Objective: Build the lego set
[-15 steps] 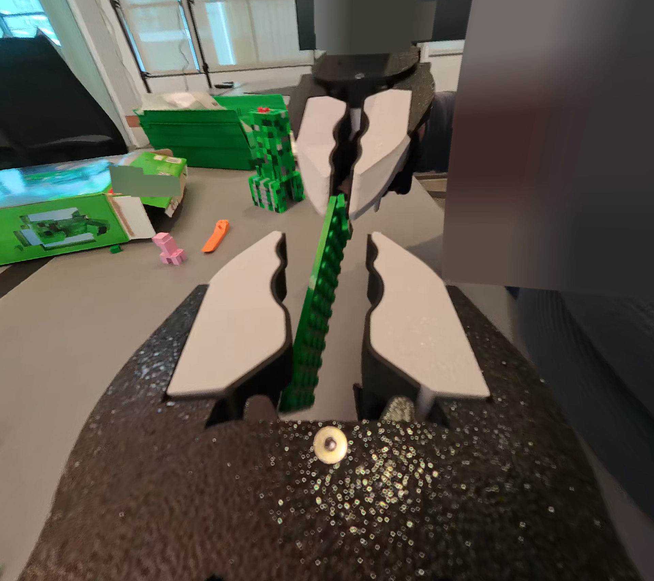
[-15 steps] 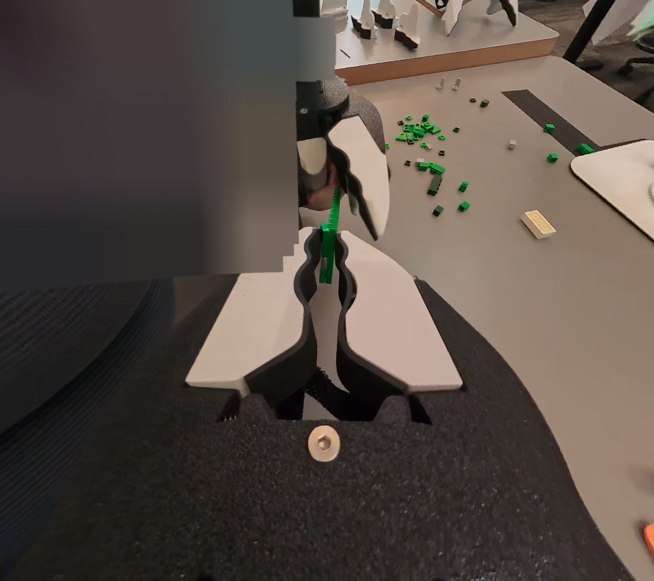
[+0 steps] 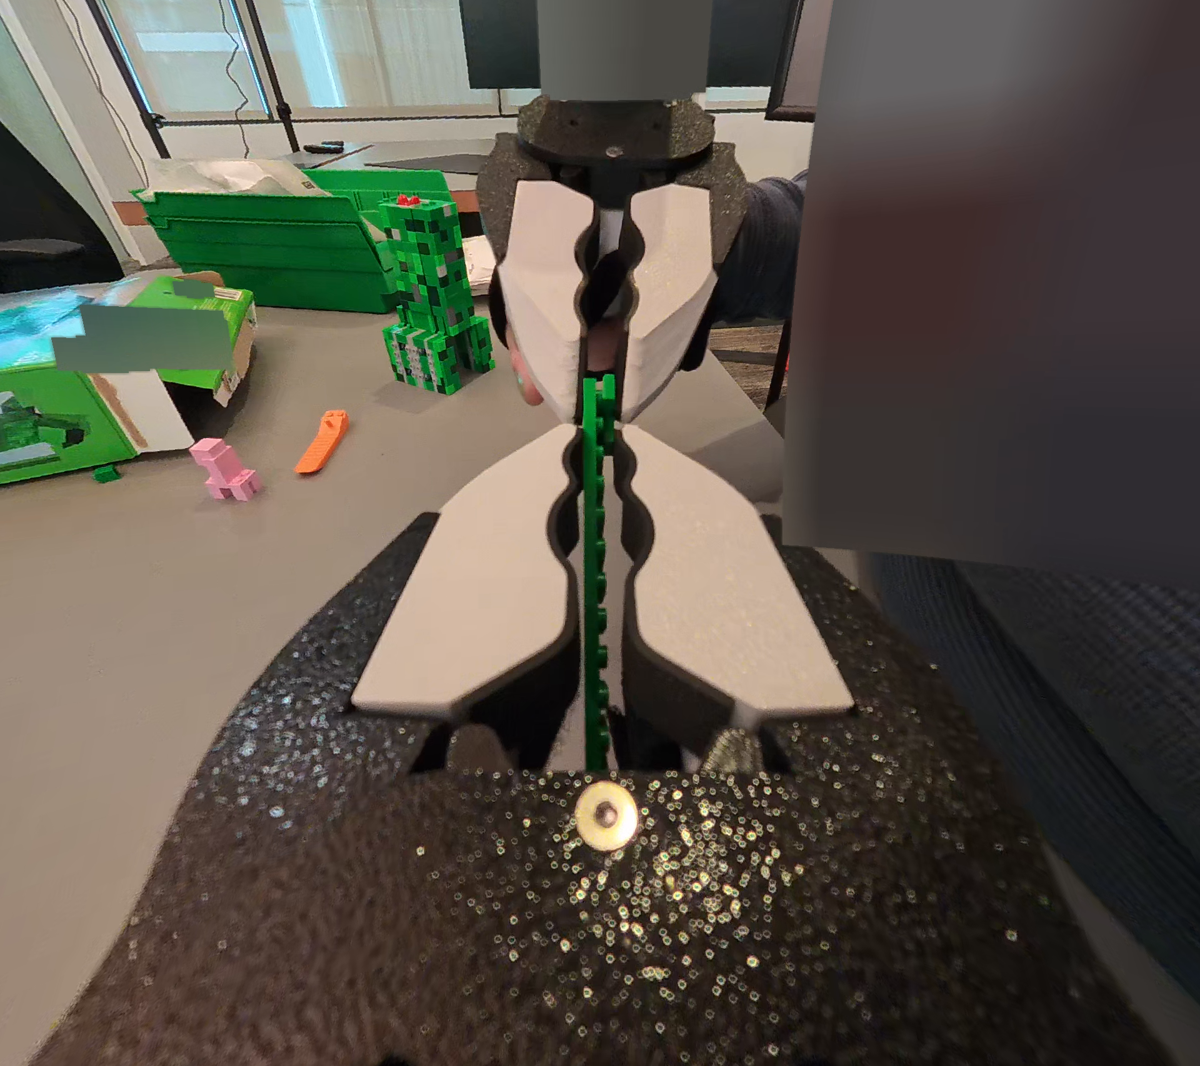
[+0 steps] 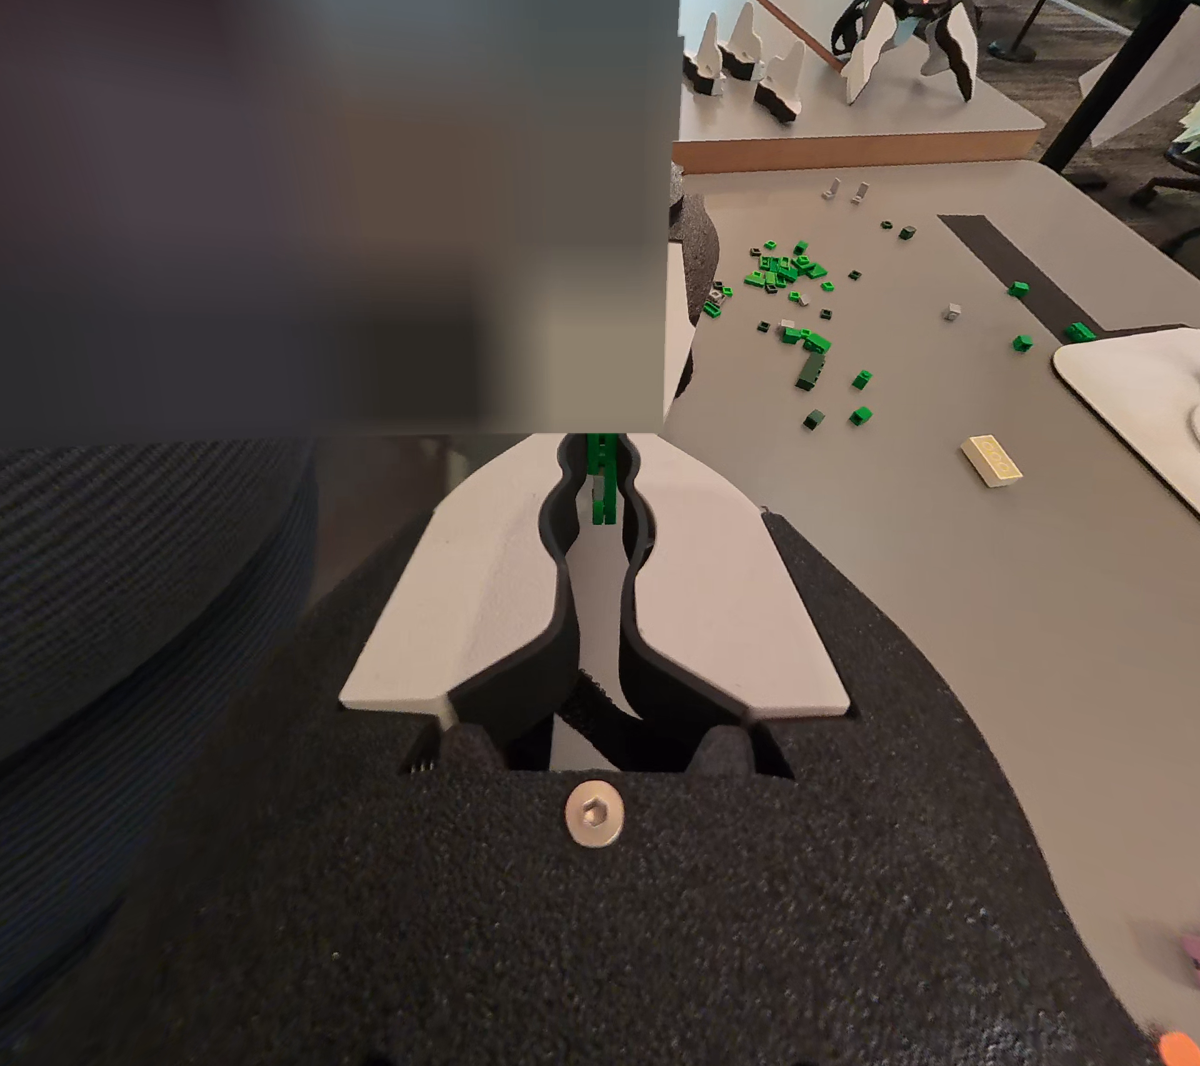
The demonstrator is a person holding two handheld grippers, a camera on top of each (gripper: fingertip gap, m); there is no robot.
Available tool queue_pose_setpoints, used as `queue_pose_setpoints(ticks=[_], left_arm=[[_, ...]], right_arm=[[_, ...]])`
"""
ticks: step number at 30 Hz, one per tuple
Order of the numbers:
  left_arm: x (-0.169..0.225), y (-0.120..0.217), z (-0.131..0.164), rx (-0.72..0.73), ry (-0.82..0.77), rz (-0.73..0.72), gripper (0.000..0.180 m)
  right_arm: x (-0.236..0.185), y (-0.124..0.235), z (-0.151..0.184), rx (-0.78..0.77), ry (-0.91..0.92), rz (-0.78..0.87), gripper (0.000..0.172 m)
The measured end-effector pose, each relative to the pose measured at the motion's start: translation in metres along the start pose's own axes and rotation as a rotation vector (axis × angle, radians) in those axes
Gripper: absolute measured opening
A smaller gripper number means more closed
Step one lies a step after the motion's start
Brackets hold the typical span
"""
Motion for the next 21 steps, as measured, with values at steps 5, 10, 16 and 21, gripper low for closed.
queue_pose_setpoints(ticks=[5,10,16,21], left_arm=[[0.0016,-0.0013,0.0021,-0.010,-0.018,0.001,0.007],[0.0030,-0.0027,0.0026,-0.010,-0.008,0.019,0.007],[0.0040,-0.0017,0.0003,0.005,0.030,0.042,0.007],[0.0033,-0.0020,0.0012,-0.020,0.040,0.028,0.007]], right_arm=[[0.0009,0.0014,0.0008,0.005,-0.026,-0.039,0.008],[-0.0001,0.0037,0.0009,-0.014,-0.036,-0.082,0.008],[0.0051,0.0028,0.0000,0.020,-0.114,-0.135,0.007],[0.0057,0.0022,0.0023,0.014,-0.112,-0.129,0.007]])
Point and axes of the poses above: each gripper's, where its closed fingertips meet, y back along the fingers, z out of its underside, x = y × z across the jaws, the point moved 7 cm from there along y, back along the fingers, and after that the axes turned 3 degrees about -x, right-handed, at the moved point
